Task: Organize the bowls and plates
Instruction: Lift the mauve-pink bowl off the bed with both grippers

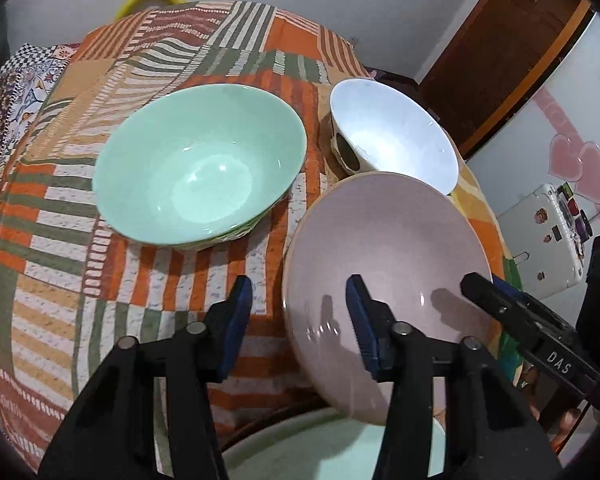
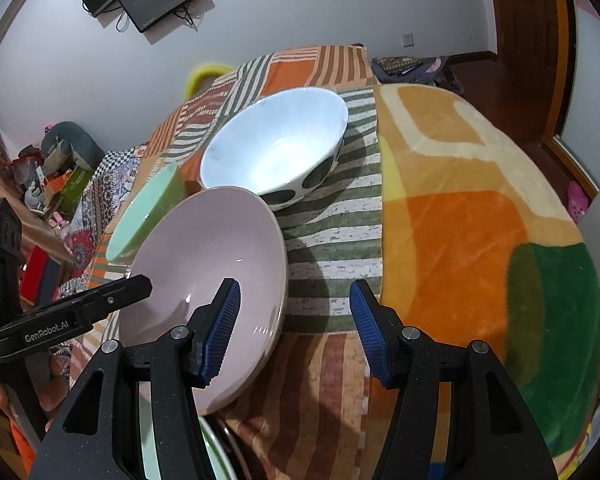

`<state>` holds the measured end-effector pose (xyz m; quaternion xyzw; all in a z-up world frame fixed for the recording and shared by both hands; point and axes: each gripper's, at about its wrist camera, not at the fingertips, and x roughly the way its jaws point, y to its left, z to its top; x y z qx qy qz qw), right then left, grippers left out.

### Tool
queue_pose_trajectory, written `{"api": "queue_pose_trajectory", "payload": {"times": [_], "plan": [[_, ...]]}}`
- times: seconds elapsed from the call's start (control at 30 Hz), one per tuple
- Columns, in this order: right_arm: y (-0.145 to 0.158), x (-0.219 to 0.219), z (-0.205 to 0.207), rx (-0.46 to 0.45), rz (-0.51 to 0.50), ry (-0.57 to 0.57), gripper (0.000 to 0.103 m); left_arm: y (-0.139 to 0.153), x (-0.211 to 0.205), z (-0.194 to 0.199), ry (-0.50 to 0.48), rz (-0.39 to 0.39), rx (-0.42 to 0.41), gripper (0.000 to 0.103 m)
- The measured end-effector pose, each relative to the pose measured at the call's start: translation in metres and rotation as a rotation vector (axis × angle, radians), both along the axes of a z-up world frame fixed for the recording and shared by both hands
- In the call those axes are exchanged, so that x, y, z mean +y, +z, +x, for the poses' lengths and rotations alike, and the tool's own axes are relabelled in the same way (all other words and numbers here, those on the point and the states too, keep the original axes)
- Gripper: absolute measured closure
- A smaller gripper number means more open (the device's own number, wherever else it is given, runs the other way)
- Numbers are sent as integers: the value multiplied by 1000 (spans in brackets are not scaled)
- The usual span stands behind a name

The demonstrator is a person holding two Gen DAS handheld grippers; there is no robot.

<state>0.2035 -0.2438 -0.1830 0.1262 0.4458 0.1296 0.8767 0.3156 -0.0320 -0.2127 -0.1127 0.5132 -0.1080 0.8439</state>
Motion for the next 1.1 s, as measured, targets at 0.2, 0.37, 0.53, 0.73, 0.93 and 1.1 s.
{"api": "queue_pose_trajectory", "payload": {"times": [0.2,0.37,0.53,0.73,0.93,1.1], "plan": [[-6,0,2,29,29,26,63,-8,-6,4,-28,13,6,82],[-7,7,1,42,31,70,81,-5,-8,2,-39,21,-7,85],[-2,11,-1,36,-1,57,82,-2,-10,-3,-46,43,-8,85],[10,10,-7,12,-9,52,81,12,-9,-18,-50,30,-35,85],[28,16,-22,-31,-9,69,81,41,-2,-43,-44,22,-94,85],[43,26,-31,-70,-8,87,81,66,6,-70,-31,38,-148,85]]}}
